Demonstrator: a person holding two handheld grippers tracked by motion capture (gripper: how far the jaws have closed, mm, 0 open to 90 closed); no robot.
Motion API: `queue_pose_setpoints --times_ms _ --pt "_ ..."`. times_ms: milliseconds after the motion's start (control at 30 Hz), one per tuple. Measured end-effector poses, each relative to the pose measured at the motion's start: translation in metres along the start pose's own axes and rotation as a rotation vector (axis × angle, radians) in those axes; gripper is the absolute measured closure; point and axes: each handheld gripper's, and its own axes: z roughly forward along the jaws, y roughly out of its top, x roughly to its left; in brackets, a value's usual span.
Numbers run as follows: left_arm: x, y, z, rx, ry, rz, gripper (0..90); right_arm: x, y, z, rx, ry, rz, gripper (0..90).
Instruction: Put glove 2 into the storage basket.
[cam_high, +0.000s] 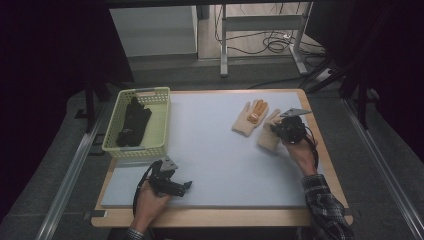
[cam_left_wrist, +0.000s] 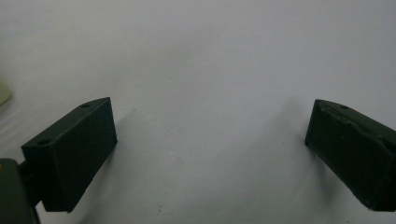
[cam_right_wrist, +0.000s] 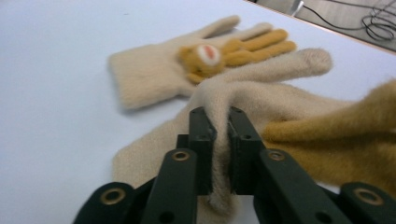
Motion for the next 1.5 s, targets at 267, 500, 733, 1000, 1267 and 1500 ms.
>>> queue_pose_setpoints --times_ms 267,500,733,1000,1267,1500 --pt "0.000 0.000 0.000 0.001 0.000 0.001 2.3 0.025 0.008 -0.023 -0.063 0.084 -0.015 84.1" --pt "0.000 0.000 0.000 0.002 0.000 0.002 2.3 0.057 0.021 -0.032 -0.090 0.188 -0.057 84.1" --pt "0.000 0.000 0.000 0.001 0.001 0.004 2.3 0.103 0.028 -0.021 -0.077 0.313 -0.138 84.0" --pt "0.000 0.000 0.000 0.001 0.000 0.004 2.3 0.149 0.014 0.012 0.000 0.423 -0.236 83.2" --pt "0.000 0.000 0.000 0.001 0.000 0.001 2.3 0.151 0.006 0.025 0.027 0.359 -0.194 49.3" --pt "0.000 0.000 0.000 0.002 0.000 0.001 2.3 0.129 0.003 0.011 0.012 0.320 -0.145 58.4"
